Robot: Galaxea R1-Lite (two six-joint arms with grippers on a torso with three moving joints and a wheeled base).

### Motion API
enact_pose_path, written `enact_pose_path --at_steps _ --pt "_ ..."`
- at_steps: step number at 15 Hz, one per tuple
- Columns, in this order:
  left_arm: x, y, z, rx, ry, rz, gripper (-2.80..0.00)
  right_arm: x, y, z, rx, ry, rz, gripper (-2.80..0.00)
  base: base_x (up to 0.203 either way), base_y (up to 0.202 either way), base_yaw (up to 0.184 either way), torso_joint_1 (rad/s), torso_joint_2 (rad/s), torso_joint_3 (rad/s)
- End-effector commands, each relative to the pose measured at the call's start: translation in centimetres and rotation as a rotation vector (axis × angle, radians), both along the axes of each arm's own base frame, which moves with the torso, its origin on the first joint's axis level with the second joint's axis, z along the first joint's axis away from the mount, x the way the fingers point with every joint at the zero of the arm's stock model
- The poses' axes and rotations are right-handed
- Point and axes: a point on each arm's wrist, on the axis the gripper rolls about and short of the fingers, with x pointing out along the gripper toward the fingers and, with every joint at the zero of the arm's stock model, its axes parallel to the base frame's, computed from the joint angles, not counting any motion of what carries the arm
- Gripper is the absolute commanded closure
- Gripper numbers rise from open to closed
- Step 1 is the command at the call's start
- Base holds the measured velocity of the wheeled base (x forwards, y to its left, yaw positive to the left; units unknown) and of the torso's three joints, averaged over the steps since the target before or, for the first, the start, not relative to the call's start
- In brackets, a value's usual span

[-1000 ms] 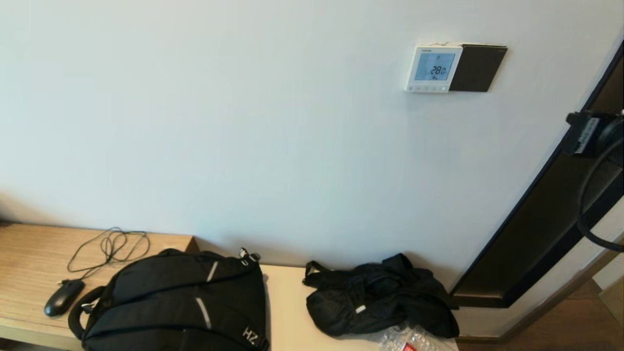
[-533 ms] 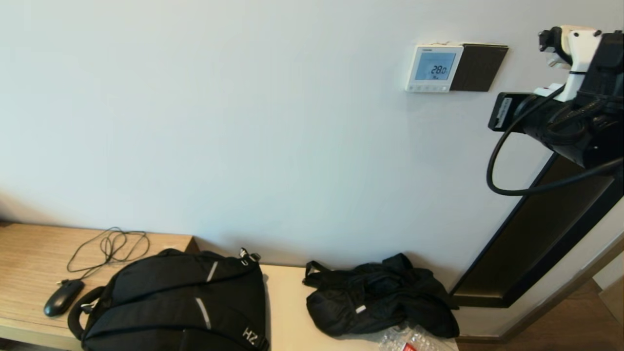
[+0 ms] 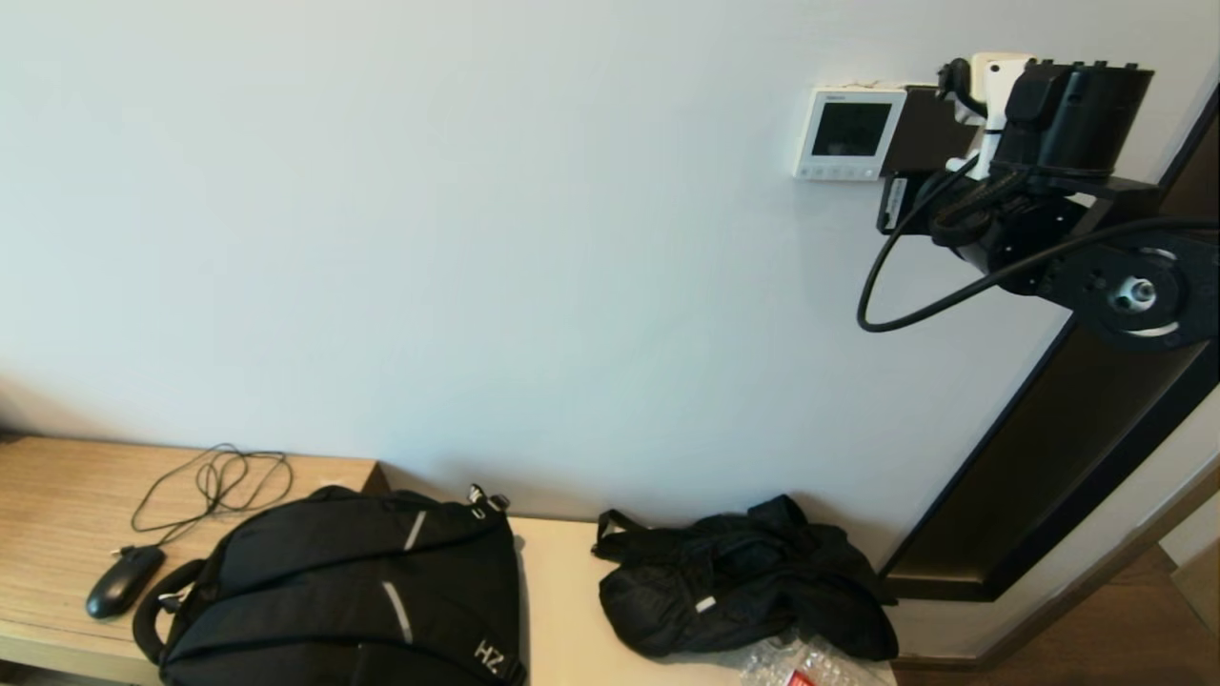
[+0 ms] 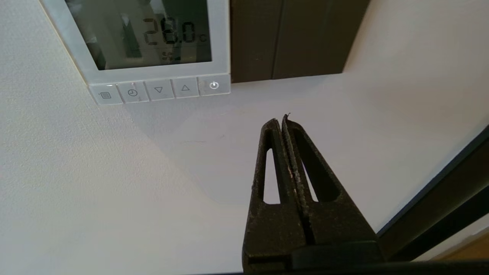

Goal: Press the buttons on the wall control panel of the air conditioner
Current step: Turn off the central air conditioner

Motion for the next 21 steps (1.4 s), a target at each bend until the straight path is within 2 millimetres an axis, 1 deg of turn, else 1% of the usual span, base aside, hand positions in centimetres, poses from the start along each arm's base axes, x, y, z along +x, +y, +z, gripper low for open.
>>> enact_pose_path --at_steps 1,3,5,10,12,14,17,21 --pt "0.0 0.0 0.0 -0.001 0.0 0.001 0.0 1.9 0.6 -0.9 -0.015 -0.002 -0.009 0.0 0.0 0.0 0.0 0.0 0.0 0.0" --pt "0.0 0.0 0.0 0.0 0.002 0.001 0.0 2.5 0.8 -0.8 -0.033 -0.033 -0.017 0.0 0.0 0.0 0.0 0.0 0.0 0.0" --pt "0.0 0.0 0.0 -0.001 0.0 0.001 0.0 2.7 0.8 -0.5 -0.037 -0.044 -0.023 0.0 0.0 0.0 0.0 0.0 0.0 0.0" --pt "0.0 0.0 0.0 -0.001 0.0 0.001 0.0 3.4 1.0 -1.0 -0.039 -0.039 -0.017 0.0 0.0 0.0 0.0 0.0 0.0 0.0" --pt "0.0 0.0 0.0 -0.001 0.001 0.001 0.0 3.4 1.5 -1.2 -0.039 -0.037 -0.002 0.0 0.0 0.0 0.0 0.0 0.0 0.0" --pt "0.0 0.0 0.0 0.0 0.001 0.001 0.0 3.3 1.6 -0.8 -0.035 -0.073 0.001 0.0 0.0 0.0 0.0 0.0 0.0 0.0" --pt "0.0 0.0 0.0 -0.001 0.0 0.001 0.0 4.0 1.8 -0.7 -0.048 -0.11 -0.011 0.0 0.0 0.0 0.0 0.0 0.0 0.0" --pt "0.0 0.0 0.0 -0.001 0.0 0.001 0.0 4.1 1.8 -0.9 -0.051 -0.102 -0.011 0.0 0.0 0.0 0.0 0.0 0.0 0.0"
